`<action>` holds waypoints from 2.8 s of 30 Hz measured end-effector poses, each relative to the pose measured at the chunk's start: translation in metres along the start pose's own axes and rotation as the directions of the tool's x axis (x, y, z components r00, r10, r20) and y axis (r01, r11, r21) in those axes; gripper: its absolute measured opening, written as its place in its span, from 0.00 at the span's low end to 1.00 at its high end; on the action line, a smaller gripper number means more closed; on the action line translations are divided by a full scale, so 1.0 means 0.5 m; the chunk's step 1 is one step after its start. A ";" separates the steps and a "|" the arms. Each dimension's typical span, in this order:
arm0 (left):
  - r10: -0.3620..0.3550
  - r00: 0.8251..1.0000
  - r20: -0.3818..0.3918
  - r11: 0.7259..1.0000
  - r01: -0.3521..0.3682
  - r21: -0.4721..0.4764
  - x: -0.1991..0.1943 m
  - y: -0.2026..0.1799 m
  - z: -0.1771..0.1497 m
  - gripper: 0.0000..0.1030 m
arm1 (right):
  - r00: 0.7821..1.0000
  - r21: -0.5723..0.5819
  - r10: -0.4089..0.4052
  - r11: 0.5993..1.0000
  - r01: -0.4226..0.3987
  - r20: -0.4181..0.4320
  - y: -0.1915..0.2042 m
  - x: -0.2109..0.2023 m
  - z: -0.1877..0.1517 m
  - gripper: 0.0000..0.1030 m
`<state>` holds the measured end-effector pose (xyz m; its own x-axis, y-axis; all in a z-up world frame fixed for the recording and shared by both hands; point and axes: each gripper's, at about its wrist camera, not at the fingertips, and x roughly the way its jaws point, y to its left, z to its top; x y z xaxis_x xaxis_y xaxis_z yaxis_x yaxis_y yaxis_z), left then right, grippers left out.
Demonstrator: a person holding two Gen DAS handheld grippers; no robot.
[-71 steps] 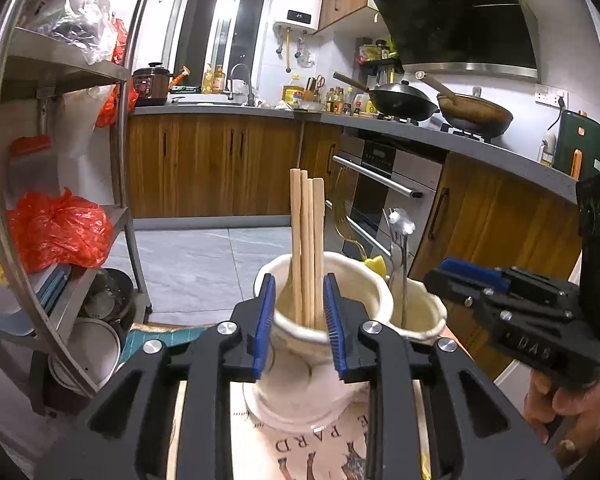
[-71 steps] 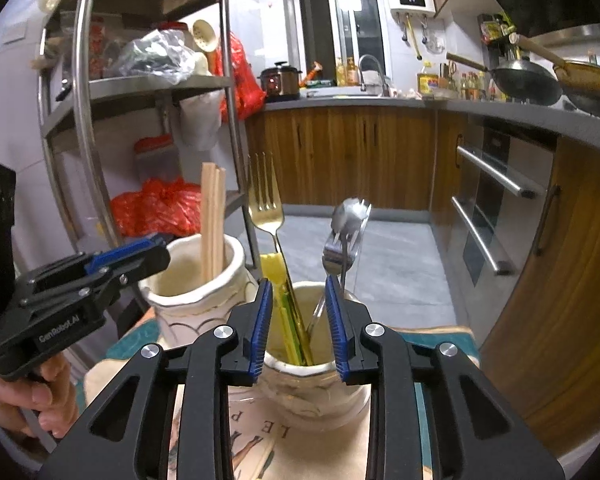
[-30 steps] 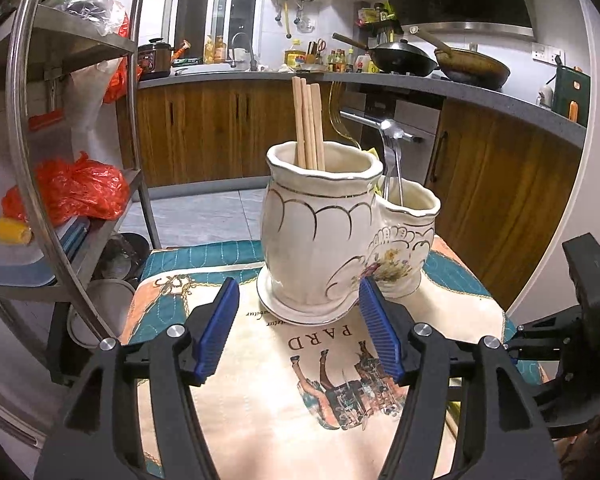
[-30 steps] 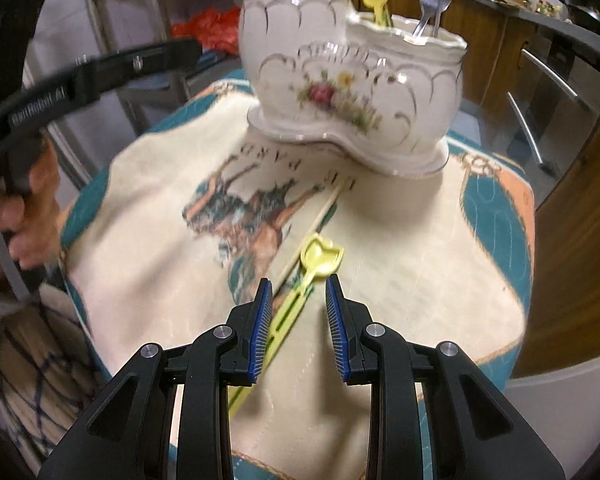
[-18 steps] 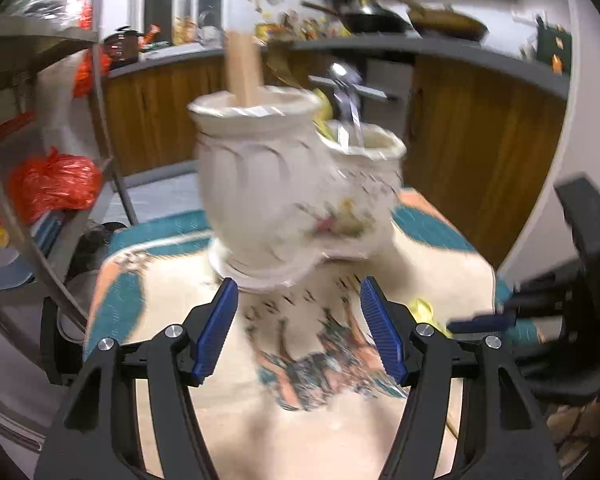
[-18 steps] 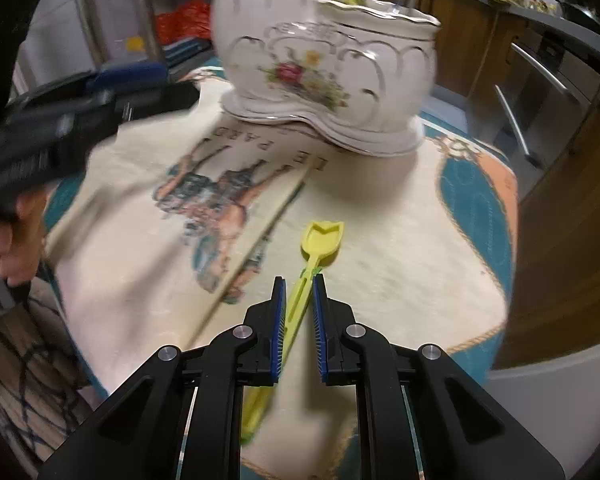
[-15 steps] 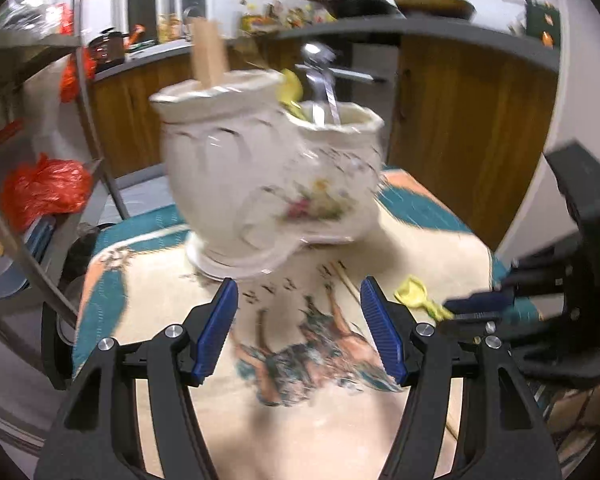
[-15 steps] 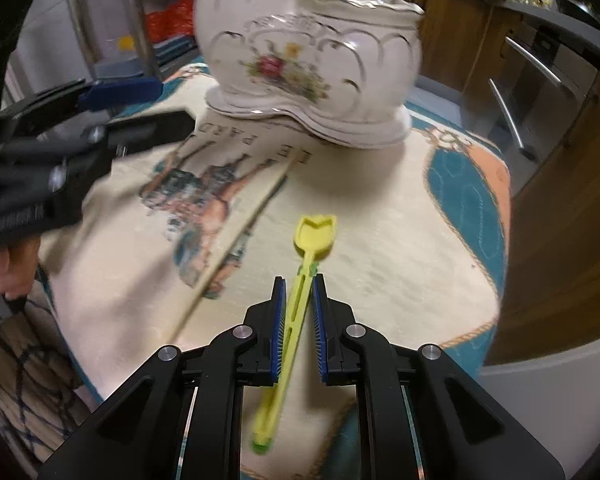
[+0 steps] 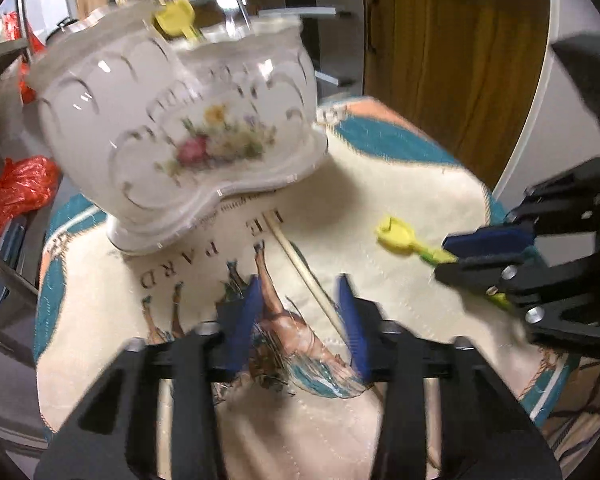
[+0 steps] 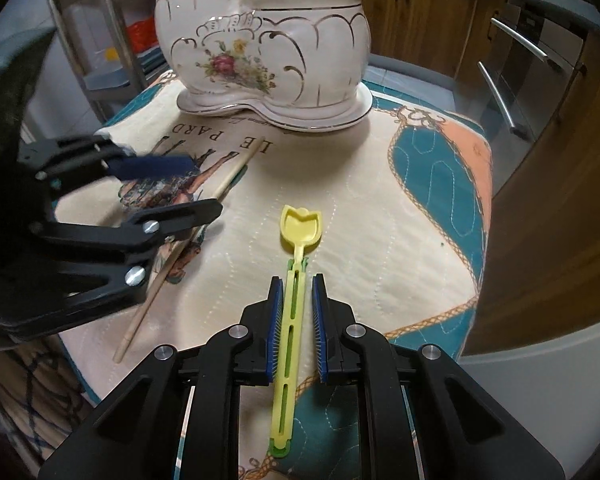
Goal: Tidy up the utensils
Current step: 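Grasp the last chopstick with the left tool while the right tool grasps the last yellow spoon, lift, then drop the chopstick in the tall pot while the right tool drops the yellow spoon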
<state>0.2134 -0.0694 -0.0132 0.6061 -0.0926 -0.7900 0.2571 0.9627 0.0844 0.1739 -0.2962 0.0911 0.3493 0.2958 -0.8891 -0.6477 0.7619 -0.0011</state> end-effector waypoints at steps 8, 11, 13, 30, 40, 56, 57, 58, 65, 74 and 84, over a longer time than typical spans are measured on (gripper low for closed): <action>-0.006 0.999 -0.049 1.000 0.008 0.028 -0.005 0.024 -0.006 0.13 | 1.000 0.001 0.014 1.000 -0.014 -0.020 -0.002 0.002 0.007 0.16; -0.020 0.996 -0.084 0.999 0.024 0.043 -0.011 0.043 -0.014 0.12 | 0.999 -0.018 0.022 1.000 -0.023 -0.048 -0.001 0.007 0.016 0.17; -0.035 0.992 -0.124 0.998 0.042 0.056 -0.016 0.050 -0.014 0.12 | 0.997 -0.036 0.022 0.999 -0.025 -0.074 0.002 0.010 0.024 0.17; -0.152 0.851 -0.503 0.959 0.251 0.135 0.027 0.092 0.067 0.13 | 0.921 -0.136 -0.012 0.990 -0.045 -0.388 0.014 0.063 0.102 0.19; -0.188 0.872 -0.452 0.966 0.247 0.075 0.017 0.135 0.060 0.04 | 0.925 -0.117 0.000 0.992 -0.049 -0.380 0.028 0.070 0.120 0.10; -0.265 0.954 0.142 0.948 0.285 -0.145 -0.171 0.250 -0.012 0.04 | 0.960 0.171 0.235 0.950 -0.259 0.149 -0.041 -0.012 0.072 0.10; -0.257 0.953 0.160 0.948 0.281 -0.148 -0.179 0.251 -0.006 0.04 | 0.956 0.178 0.239 0.947 -0.268 0.171 -0.045 -0.015 0.075 0.10; -0.239 0.953 0.185 0.951 0.268 -0.152 -0.189 0.251 -0.003 0.04 | 0.951 0.186 0.238 0.944 -0.274 0.197 -0.047 -0.021 0.074 0.10; -0.138 0.920 0.366 0.967 0.204 -0.150 -0.243 0.231 0.019 0.04 | 0.919 0.167 0.187 0.952 -0.257 0.347 -0.040 -0.091 0.076 0.10; -0.036 0.829 0.558 0.974 0.154 -0.167 -0.329 0.252 0.112 0.04 | 0.811 0.119 0.148 0.959 -0.258 0.565 -0.034 -0.162 0.139 0.10; 0.041 0.740 0.671 0.950 0.178 -0.255 -0.320 0.297 0.179 0.04 | 0.752 0.119 0.100 0.966 -0.231 0.652 -0.052 -0.166 0.207 0.10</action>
<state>0.2221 0.0654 0.1802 0.9645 -0.1995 -0.1732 0.1605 0.9633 -0.2153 0.2317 -0.2808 0.2121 0.6392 0.6739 -0.3705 -0.6257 0.7358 0.2590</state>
